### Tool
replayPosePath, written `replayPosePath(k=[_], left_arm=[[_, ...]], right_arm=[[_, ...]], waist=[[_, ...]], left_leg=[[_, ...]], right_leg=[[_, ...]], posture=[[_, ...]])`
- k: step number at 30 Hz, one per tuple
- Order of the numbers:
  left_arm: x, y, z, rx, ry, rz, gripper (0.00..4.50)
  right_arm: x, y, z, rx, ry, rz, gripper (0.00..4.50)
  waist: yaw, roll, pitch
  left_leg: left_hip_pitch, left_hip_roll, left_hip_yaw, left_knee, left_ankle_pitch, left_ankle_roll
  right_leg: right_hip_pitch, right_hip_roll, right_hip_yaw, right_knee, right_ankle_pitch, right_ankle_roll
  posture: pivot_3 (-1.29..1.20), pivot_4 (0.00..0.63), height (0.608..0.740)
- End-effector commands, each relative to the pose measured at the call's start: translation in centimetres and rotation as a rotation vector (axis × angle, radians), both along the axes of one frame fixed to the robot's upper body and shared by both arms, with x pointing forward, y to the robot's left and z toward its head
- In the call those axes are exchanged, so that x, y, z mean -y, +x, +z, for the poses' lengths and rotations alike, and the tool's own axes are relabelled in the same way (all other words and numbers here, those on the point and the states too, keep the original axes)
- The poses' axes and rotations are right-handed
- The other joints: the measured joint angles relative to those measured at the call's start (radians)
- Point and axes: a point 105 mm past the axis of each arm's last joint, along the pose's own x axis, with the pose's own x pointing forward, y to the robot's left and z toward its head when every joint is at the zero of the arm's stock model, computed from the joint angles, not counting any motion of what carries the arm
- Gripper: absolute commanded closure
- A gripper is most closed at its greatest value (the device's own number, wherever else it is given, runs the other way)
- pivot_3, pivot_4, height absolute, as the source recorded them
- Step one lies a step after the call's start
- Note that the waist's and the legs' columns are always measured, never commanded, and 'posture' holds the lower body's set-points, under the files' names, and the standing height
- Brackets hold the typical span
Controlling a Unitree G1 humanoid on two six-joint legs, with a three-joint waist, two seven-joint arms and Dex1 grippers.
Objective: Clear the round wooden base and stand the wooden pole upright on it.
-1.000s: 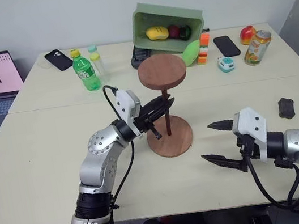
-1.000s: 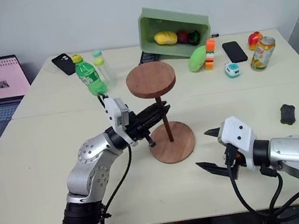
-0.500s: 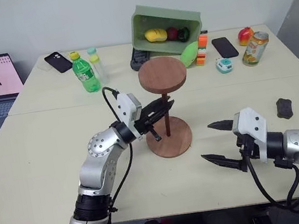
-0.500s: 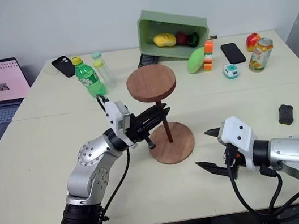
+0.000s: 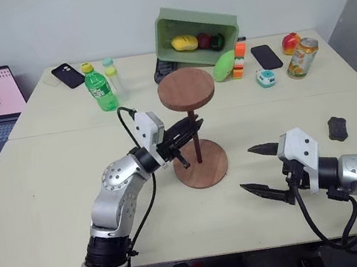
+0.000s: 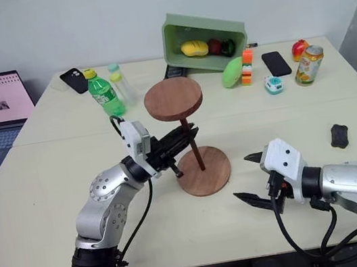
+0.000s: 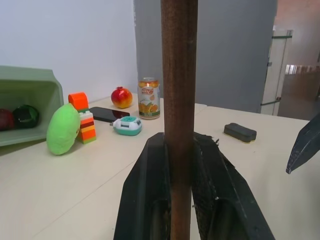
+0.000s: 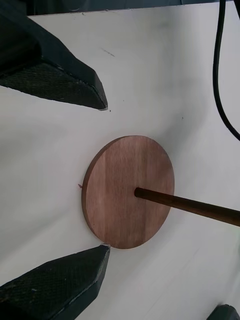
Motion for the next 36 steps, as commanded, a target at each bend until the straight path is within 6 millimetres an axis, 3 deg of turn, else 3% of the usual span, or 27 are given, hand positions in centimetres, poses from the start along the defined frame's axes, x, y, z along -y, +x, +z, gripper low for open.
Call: replayPosePath(k=[1,12,14,18,26,31,36], left_arm=[[-1.4,0.3,-4.0,-0.142,0.097,0.061,4.26],[-0.9,0.5,-3.0,-0.105,0.130,0.030,4.26],[-0.6,0.3,-2.8,-0.095,0.143,0.005,3.56],[0.2,-0.4,-2.4,-0.068,0.172,-0.068,2.95],[0.4,-0.8,-2.4,-0.055,0.202,-0.109,2.95],[-1.9,-0.4,-2.8,-0.066,0.341,-0.085,2.95],[-5.1,0.1,-1.7,0.018,0.489,-0.003,2.95]], right_arm=[[-0.4,-0.2,1.0,0.060,0.006,0.013,0.00],[-0.3,-0.1,0.9,0.060,0.005,0.011,0.00],[-0.3,-0.1,0.9,0.060,0.005,0.010,0.00],[-0.4,-0.1,0.9,0.059,0.007,0.009,0.00],[-0.4,-0.1,0.7,0.057,0.005,0.006,0.00],[-0.1,0.0,0.6,0.058,-0.003,-0.003,0.00],[1.1,0.4,0.8,0.065,-0.019,-0.029,0.00]], waist=[[-0.001,0.000,0.000],[-0.002,0.000,-0.002],[-0.002,0.000,-0.002],[0.000,-0.001,0.001],[0.008,-0.002,0.001],[0.005,-0.002,0.001],[0.003,-0.002,0.002]], left_leg=[[0.000,0.000,0.000,0.000,0.000,0.000],[0.003,0.000,0.002,-0.008,0.000,0.000],[0.003,0.000,0.002,-0.009,0.000,0.000],[0.001,0.000,0.002,-0.009,0.000,0.000],[-0.007,-0.001,0.000,-0.009,0.001,-0.001],[-0.006,0.000,-0.001,-0.009,0.000,-0.001],[-0.006,-0.001,-0.001,-0.009,0.000,-0.001]], right_leg=[[0.000,0.000,0.000,0.000,0.000,0.000],[0.001,0.001,0.001,-0.006,0.000,0.000],[0.001,0.001,0.001,-0.006,0.000,0.000],[-0.002,0.001,0.001,-0.006,0.000,0.000],[-0.006,-0.001,-0.001,-0.008,0.000,0.000],[-0.006,-0.001,-0.001,-0.008,0.000,0.000],[-0.006,-0.001,-0.001,-0.008,0.000,0.000]], posture=[[0.00,0.150,0.740],[0.00,0.150,0.740],[0.00,0.150,0.740],[0.00,0.150,0.740],[0.00,0.150,0.740],[0.00,0.150,0.740],[0.00,0.150,0.740]])
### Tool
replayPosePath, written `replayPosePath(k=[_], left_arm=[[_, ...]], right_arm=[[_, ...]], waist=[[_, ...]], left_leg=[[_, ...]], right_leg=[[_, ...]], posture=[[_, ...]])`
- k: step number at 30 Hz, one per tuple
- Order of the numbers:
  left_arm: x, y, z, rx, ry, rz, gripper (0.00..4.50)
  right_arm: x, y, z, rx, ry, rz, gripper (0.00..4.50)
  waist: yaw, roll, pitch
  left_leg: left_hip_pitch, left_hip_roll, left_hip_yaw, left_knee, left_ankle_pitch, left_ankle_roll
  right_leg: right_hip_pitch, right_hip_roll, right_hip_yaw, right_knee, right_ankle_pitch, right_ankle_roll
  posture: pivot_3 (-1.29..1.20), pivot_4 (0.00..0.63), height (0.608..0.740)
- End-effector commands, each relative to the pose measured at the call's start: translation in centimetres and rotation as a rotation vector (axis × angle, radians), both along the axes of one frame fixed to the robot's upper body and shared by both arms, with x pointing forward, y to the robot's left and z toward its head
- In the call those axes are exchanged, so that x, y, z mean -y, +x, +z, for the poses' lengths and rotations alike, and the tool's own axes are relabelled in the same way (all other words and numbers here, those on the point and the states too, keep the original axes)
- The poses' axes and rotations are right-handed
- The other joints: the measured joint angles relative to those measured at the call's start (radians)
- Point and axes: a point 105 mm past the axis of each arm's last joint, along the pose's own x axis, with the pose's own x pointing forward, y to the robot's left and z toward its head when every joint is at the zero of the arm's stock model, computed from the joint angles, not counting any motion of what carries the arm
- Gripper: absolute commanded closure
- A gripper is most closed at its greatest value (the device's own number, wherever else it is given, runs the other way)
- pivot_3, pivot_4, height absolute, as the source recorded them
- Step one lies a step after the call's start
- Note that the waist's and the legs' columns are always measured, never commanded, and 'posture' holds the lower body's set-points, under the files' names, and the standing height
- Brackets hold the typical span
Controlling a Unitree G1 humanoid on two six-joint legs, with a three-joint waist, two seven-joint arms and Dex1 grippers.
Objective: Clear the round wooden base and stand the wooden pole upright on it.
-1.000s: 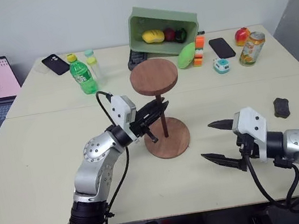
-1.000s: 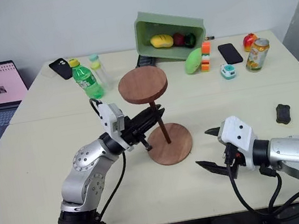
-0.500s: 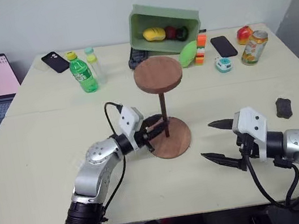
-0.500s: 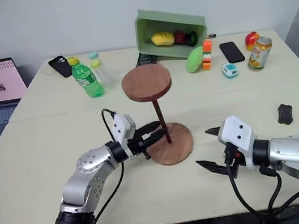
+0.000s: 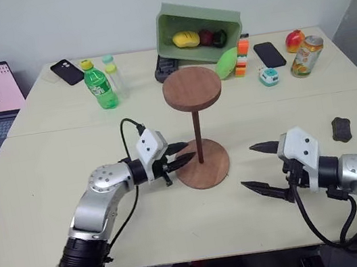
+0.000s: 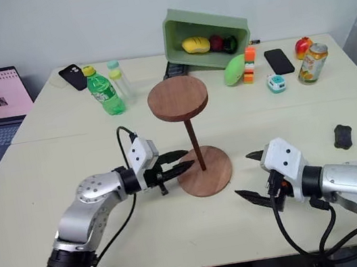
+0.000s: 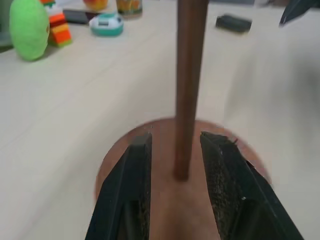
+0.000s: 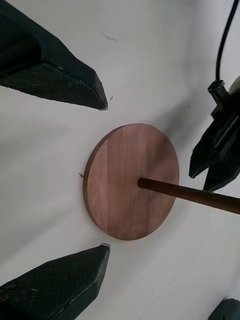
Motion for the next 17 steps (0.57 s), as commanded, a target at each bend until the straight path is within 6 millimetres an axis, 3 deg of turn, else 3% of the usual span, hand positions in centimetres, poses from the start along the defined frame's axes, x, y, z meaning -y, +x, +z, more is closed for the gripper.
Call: replayPosePath(k=[1,11,17], left_arm=[[-2.3,0.1,2.7,0.139,0.088,0.034,2.95],[-8.7,-2.6,3.4,-0.001,0.154,0.155,2.95],[-10.6,-3.1,4.2,-0.007,0.147,0.234,2.95]], right_arm=[[1.2,0.3,0.9,0.044,-0.012,-0.013,0.00],[4.5,0.0,1.5,0.008,-0.037,0.023,0.00],[6.0,0.4,2.1,0.026,-0.048,0.029,0.00]], waist=[[0.000,0.000,0.000],[-0.001,0.001,0.002],[0.001,0.000,0.003]], left_leg=[[0.000,0.000,0.000,0.000,0.000,0.000],[0.000,0.001,0.001,-0.001,0.000,0.000],[0.000,0.001,0.000,0.000,0.000,0.000]], right_leg=[[0.000,0.000,0.000,0.000,0.000,0.000],[0.000,0.000,0.000,0.000,0.000,0.000],[0.000,-0.001,0.000,0.000,0.000,0.000]], posture=[[0.00,0.150,0.740],[0.00,0.150,0.740],[0.00,0.150,0.740]])
